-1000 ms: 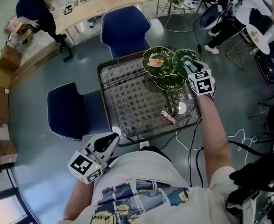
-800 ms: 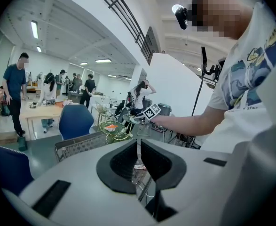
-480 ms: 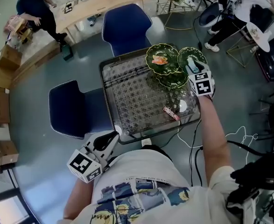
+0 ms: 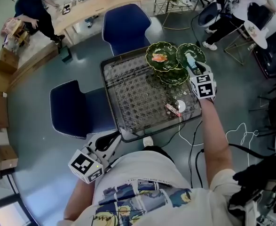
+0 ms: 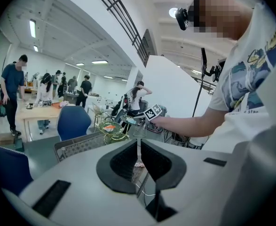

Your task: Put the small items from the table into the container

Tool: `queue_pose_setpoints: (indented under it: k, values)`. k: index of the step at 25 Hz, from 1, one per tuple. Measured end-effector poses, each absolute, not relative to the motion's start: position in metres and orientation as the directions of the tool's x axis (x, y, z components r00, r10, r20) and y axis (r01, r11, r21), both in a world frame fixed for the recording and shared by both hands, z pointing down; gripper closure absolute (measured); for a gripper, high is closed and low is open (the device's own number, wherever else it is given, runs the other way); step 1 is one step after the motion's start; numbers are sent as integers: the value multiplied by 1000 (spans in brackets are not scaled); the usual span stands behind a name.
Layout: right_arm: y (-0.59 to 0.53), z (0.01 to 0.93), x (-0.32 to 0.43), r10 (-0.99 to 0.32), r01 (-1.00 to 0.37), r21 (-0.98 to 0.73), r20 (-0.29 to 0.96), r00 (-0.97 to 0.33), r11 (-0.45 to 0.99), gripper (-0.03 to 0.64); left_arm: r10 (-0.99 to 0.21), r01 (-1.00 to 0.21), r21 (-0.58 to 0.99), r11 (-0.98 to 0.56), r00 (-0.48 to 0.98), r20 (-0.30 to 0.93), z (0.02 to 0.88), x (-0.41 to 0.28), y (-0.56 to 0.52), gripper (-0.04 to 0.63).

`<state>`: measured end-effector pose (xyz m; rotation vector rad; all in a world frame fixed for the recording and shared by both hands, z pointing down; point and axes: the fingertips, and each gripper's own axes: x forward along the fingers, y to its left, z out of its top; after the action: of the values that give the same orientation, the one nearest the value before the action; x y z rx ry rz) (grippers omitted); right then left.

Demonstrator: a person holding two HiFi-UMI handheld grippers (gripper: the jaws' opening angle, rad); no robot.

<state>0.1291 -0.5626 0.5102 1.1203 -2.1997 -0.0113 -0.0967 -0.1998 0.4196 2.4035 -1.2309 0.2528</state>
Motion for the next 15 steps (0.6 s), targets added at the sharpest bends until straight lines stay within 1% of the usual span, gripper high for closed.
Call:
queue_pose_setpoints:
  k: [6,15]
  values:
    - [-507,497,109,-721,-722,264,533,-444,640,449,-711,-783,292,-549,621,330,417,-107,-171,581]
    - [-367,509,39,-609,-663,145,570,-551,735,449,-706,-764,300,-571,643,295,414,-138,-110,581]
